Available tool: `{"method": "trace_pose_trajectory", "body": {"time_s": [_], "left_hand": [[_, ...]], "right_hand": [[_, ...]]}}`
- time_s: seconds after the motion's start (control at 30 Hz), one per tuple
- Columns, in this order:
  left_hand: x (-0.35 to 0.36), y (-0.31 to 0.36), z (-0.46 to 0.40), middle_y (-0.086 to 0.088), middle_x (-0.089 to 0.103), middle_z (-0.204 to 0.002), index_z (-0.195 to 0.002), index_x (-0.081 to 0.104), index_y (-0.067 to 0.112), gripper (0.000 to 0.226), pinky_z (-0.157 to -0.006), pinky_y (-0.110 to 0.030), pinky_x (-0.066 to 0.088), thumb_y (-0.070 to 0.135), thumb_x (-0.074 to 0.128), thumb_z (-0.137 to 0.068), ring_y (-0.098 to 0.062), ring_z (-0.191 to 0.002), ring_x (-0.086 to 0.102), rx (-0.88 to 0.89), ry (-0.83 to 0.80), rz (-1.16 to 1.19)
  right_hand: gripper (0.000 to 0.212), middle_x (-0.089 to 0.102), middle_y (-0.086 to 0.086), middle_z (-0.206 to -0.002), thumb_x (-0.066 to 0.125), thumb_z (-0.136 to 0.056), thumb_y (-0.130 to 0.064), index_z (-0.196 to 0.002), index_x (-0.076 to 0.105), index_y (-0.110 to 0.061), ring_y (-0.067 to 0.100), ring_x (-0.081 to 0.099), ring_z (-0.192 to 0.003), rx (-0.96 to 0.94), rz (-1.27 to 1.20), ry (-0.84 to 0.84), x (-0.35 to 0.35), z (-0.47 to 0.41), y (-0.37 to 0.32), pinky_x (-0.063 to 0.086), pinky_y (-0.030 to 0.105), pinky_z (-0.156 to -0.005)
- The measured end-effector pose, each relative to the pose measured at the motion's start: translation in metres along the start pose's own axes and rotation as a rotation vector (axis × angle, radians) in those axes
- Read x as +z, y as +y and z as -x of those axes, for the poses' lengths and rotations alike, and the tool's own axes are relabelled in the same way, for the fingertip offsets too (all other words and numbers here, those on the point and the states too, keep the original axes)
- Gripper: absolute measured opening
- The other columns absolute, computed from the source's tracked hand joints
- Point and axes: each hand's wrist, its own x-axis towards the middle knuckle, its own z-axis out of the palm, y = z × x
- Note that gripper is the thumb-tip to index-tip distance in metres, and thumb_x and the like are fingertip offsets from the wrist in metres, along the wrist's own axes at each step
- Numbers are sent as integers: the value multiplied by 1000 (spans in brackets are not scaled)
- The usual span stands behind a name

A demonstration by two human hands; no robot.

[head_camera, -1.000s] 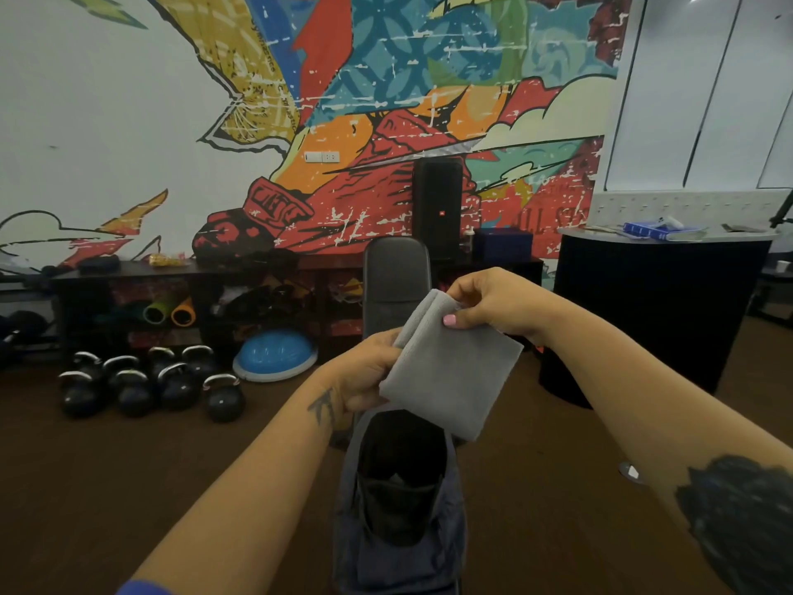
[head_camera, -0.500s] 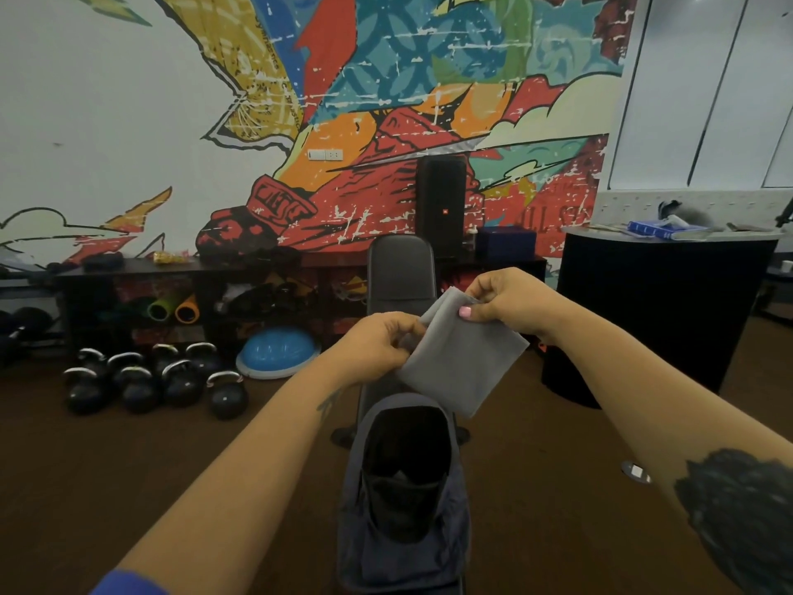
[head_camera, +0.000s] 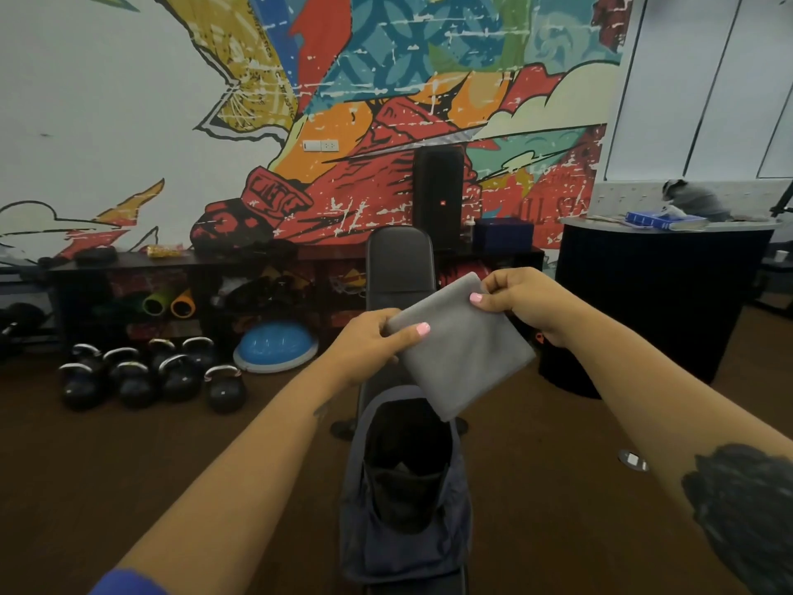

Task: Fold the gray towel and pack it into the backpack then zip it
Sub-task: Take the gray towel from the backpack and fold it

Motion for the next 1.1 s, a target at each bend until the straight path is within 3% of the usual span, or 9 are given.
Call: {"method": "trace_pose_trajectory", "body": {"time_s": [0.07,0.17,0.37,0.5,0.6,0.67,0.83,0.97,1.1], "left_hand": [[3,-2,-2,1,57,-89,-85,53,24,16,-82,-35,55,33,67,-83,-17,-88,59,5,72,72],[5,-9,-6,-1,53,-92,-81,44,24,25,-77,-37,55,18,69,-82,-16,-87,57,-51,161,209],[23,-21,-14,-3,55,-117,-116,35,22,46,-78,-37,54,18,68,-84,-17,-99,60,-177,444,732],[36,-33,-10,5,55,-111,-114,30,24,44,-74,-30,51,12,63,-88,-14,-99,58,-140,382,754],[35,-40,-8,-4,53,-124,-96,54,28,24,-76,-31,53,6,59,-89,-23,-110,56,-72,271,724],[32,-40,-7,-7,53,-128,-80,65,28,24,-68,-25,54,7,58,-89,-23,-111,55,-99,233,737],[23,-43,-5,-2,58,-124,-102,67,26,24,-68,-25,56,9,55,-92,-18,-105,60,-200,141,847],[18,-52,-6,-2,56,-126,-108,62,28,27,-65,-17,55,8,53,-93,-13,-99,60,-190,142,774],[12,-63,-6,-3,52,-129,-114,58,29,31,-70,-16,54,8,54,-92,-12,-99,58,-167,150,640]], "right_hand": [[12,64,-1,-90,64,-88,-24,-80,62,-15,15,59,-86,-1,-49,7,5,-1,3,44,23,-67],[11,63,0,-92,66,-87,-27,-84,59,-18,18,61,-88,-4,-100,72,16,-3,11,49,27,-71],[32,55,-8,-90,65,-88,-30,-109,45,-17,6,55,-80,-7,-258,307,47,-2,23,41,19,-61],[36,55,-10,-88,65,-88,-27,-116,44,-20,15,58,-90,13,-331,425,63,-3,28,46,26,-72],[44,62,0,-94,64,-89,-24,-128,42,-28,21,62,-95,-28,-322,450,67,-2,31,50,30,-78],[55,60,-2,-117,60,-91,-21,-139,37,-37,15,61,-99,-80,-295,407,68,0,32,51,29,-86],[43,54,-12,-134,54,-95,-16,-135,50,-30,8,49,-121,-105,-382,298,73,6,31,43,25,-101],[32,59,-11,-123,49,-97,-12,-125,61,-21,5,54,-110,-103,-422,204,77,9,31,50,17,-88],[30,60,-10,-121,51,-96,-10,-117,67,-23,8,54,-111,-42,-433,127,81,8,35,48,23,-94]]}}
